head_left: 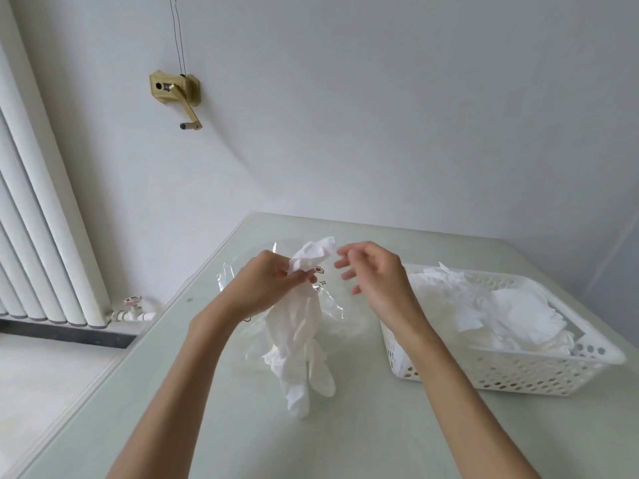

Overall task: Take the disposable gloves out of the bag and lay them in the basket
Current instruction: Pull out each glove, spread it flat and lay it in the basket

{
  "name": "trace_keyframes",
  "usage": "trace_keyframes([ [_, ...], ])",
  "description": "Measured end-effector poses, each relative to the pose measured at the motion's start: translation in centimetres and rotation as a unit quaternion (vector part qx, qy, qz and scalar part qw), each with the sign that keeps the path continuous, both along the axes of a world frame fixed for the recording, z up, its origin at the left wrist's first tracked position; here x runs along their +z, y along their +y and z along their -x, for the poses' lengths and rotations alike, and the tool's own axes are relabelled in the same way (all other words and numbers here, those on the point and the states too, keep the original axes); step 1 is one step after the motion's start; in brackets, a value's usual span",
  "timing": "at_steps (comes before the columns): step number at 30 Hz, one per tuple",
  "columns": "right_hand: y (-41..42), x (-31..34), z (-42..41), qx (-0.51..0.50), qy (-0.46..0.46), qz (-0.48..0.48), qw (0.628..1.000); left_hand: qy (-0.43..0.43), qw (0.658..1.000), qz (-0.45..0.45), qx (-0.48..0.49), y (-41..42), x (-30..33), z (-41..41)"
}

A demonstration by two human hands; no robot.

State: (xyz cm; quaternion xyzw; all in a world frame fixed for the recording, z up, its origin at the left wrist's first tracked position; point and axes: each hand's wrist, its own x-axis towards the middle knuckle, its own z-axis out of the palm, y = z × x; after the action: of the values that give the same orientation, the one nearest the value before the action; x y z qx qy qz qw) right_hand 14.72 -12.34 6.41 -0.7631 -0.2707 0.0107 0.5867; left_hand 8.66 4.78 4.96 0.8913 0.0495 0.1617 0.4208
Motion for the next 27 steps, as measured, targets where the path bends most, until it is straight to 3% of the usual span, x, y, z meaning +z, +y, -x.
trace_keyframes([
  [3,-0.2,-0.8,0.1,0.047,0.015,0.145,0.988,-0.011,0.999,0.047,-0.005,0.0,0.4,0.4],
  [5,0.3,-1.5,0.3,0.019,-0.020,0.203,0.979,-0.033,0.998,0.054,-0.001,-0.3,0.5,0.4],
  [9,0.8,-1.6,0.4,-0.042,-0.109,0.200,0.973,-0.070,0.993,0.091,0.007,-0.9,0.7,0.5],
  [14,1.4,-1.8,0.8,-0.034,-0.116,0.161,0.980,-0.093,0.989,0.110,0.036,-1.1,1.2,0.7],
  [17,1.6,-2.6,0.3,-0.034,-0.074,0.140,0.987,0.025,0.998,0.061,-0.014,-0.1,0.8,1.1],
  [20,1.7,-2.8,-0.1,-0.009,-0.036,0.173,0.984,0.189,0.977,-0.103,0.009,0.8,-1.1,0.4],
  [23,1.9,-1.7,-0.4,0.002,-0.017,0.148,0.989,0.182,0.957,-0.153,0.166,0.5,-2.5,-0.3],
  [27,1.8,-0.2,-0.9,0.010,-0.006,0.114,0.993,0.192,0.956,-0.119,0.187,0.6,-3.1,-0.5],
])
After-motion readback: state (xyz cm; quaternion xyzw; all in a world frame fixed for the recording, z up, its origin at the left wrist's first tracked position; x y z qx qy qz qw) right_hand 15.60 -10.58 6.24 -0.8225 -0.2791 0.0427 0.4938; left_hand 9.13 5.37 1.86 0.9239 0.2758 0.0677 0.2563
